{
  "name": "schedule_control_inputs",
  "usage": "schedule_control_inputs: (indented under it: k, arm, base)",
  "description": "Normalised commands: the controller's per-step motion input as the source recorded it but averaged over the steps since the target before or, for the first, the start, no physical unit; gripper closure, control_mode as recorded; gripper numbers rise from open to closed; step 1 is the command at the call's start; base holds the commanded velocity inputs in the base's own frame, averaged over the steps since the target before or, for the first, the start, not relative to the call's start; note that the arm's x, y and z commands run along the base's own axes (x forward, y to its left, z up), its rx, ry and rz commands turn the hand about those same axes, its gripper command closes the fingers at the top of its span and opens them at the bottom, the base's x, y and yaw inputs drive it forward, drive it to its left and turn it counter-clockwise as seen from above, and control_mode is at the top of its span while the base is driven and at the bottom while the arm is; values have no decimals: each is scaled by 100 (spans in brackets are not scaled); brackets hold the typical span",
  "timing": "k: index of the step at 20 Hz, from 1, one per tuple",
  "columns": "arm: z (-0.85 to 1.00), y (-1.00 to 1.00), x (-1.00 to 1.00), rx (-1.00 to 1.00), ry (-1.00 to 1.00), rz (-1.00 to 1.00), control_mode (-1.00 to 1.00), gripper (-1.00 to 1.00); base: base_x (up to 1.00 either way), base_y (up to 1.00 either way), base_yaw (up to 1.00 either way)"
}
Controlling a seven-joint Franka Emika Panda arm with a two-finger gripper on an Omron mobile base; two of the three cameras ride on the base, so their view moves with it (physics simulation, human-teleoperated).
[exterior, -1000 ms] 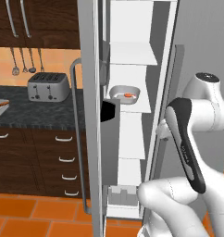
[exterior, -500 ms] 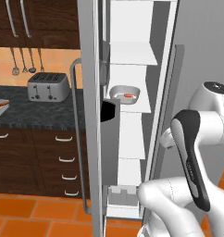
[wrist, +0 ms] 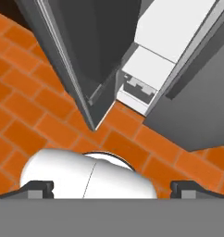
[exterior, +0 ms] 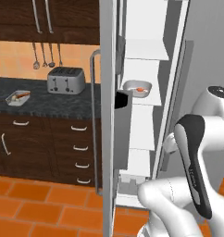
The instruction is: Take the meat container that has the shrimp and place it on the second highest rack of the freezer. Then take the vegetable container that has the mushroom and carrot and place it on the highest rack of the freezer.
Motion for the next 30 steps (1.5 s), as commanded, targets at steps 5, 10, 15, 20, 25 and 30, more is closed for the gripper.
schedule_control_inputs:
  k: [5,10,15,20,25,30]
  arm:
    - [0,0,0,0,0,0,100,-100]
    - [0,0,0,0,0,0,100,-100]
    - [0,0,0,0,0,0,100,-100]
    - [0,0,0,0,0,0,100,-100]
    - [0,0,0,0,0,0,100,-100]
    - [0,0,0,0,0,0,100,-100]
  base:
    - [-2,85,71]
    - [-15,69,83]
    - [-5,64,79]
    - [81,30,44]
    - [100,-3,8]
    - [100,0,2]
